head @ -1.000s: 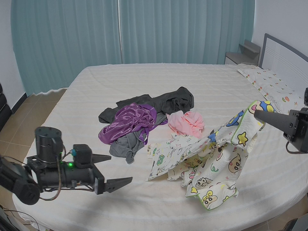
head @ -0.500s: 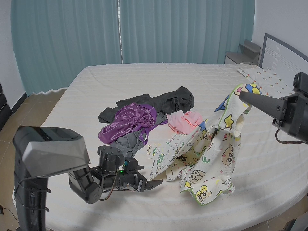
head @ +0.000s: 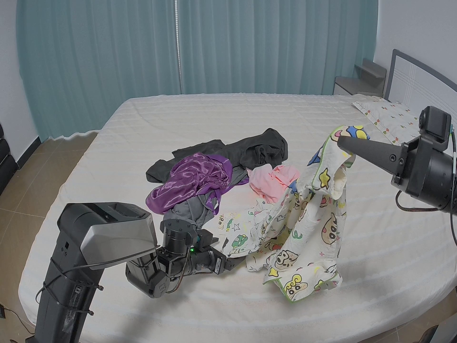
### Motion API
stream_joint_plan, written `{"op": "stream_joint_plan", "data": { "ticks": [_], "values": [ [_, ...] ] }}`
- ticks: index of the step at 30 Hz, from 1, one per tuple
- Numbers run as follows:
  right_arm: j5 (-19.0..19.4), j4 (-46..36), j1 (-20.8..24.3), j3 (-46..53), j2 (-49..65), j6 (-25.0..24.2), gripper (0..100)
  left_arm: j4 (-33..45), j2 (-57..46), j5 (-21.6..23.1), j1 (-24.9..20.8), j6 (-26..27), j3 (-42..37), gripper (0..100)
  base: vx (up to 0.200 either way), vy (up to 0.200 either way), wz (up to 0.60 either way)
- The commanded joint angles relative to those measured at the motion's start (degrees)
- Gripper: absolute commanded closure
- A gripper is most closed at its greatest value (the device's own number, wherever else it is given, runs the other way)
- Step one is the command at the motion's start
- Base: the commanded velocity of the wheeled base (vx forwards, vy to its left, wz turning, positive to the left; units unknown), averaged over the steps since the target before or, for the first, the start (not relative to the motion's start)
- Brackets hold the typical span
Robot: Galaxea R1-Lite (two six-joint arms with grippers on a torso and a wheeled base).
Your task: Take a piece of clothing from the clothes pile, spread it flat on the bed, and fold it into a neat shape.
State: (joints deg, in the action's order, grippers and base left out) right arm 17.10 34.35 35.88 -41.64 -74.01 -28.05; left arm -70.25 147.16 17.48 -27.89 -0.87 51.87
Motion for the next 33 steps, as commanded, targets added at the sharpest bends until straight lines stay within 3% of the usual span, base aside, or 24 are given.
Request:
{"op": "stream_joint_plan", "data": {
  "ticks": [1, 3, 4, 13, 19, 22, 26, 30, 33],
  "values": [
    [0.04, 0.01, -0.19, -0.02, 0.18, 0.01, 100, -0.23, -0.21, -0.08, 0.47, -0.01, 0.16, 0, 0.0, 0.0, 0.0],
    [-0.05, 0.1, -0.28, -0.28, 0.36, 0.01, 100, -0.23, -0.04, -0.08, 0.47, -0.1, 0.86, 0, 0.0, 0.0, 0.0],
    [-0.05, 0.19, -0.28, -0.54, 0.44, 0.01, 100, -0.23, 0.05, 0.01, 0.47, -0.28, 1.13, 100, 0.0, 0.0, 0.0],
    [-1.28, 0.1, -2.3, -1.07, 1.24, 0.1, 100, -0.85, -1.53, -1.84, 0.91, -4.23, -0.28, 100, 0.0, 0.0, 0.0],
    [-2.07, -0.6, -7.4, -0.28, 2.73, 0.28, 100, -6.56, -9.26, -5.18, 2.76, -6.69, -7.84, 100, 0.0, 0.0, 0.0],
    [-3.3, -0.6, -11.27, -0.46, 2.29, 0.28, 100, -8.58, -14.8, -9.75, 2.84, -10.3, -10.65, 100, 0.0, 0.0, 0.0],
    [-4.27, -0.52, -17.95, -0.37, 1.06, 0.28, 100, -9.02, -23.77, -19.06, 2.58, -17.15, -12.41, 100, 0.0, 0.0, 0.0],
    [-5.15, -0.08, -22.43, -1.51, -0.35, 0.19, 100, -8.85, -31.5, -24.16, 2.67, -17.68, -12.23, 100, 0.0, 0.0, 0.0],
    [-7.96, 0.1, -24.01, -6.08, -2.19, 0.19, 100, -8.85, -36.42, -27.68, 2.67, -15.75, -11.62, 100, 0.0, 0.0, 0.0]
  ]
}}
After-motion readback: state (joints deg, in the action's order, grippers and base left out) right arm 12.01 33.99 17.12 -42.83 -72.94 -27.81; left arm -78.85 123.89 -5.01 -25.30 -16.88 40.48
